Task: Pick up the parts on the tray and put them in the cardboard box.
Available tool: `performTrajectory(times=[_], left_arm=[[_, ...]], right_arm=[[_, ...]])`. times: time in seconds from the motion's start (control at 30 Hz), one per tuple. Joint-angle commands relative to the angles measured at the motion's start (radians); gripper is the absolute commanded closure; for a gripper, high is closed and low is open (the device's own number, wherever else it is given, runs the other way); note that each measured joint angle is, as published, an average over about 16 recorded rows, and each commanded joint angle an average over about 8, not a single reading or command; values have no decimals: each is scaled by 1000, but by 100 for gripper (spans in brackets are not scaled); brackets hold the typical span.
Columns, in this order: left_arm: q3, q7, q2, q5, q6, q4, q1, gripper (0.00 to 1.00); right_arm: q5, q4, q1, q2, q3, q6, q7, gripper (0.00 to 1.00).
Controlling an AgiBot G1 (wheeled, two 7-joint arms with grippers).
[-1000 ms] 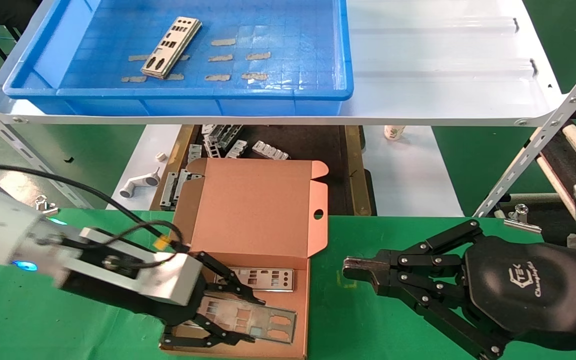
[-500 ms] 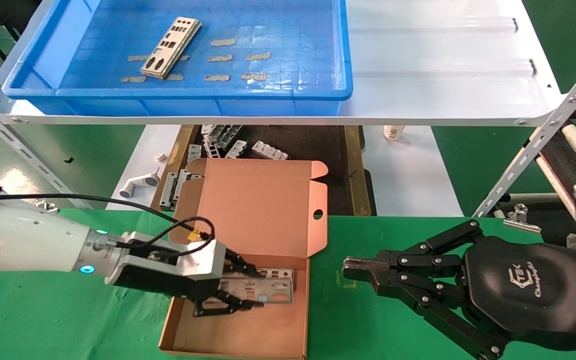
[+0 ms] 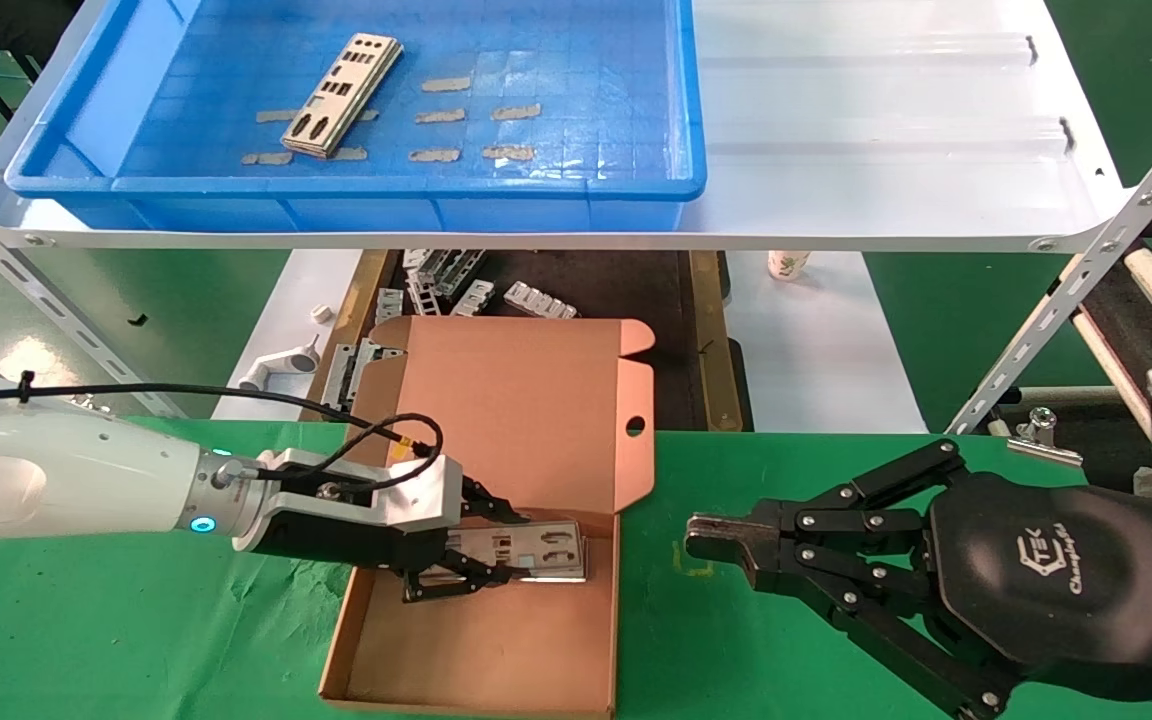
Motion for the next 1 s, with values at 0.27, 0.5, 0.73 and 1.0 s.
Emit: performTrajectory(times=[0.27,0.5,0.73,1.0], left_arm=[[-4,15,15,-4,-8,37,-11,0],[-8,17,17,-12,38,42,-16,0],[-25,19,1,-37,120,40,-40,0],[-52,-15,-53,-81,198,23,-63,0]], right_arm=[[0,0,0,0,0,0,0,100],[0,0,0,0,-1,0,0,100],[1,0,0,0,-1,0,0,100],[1,0,0,0,-1,0,-1,100]])
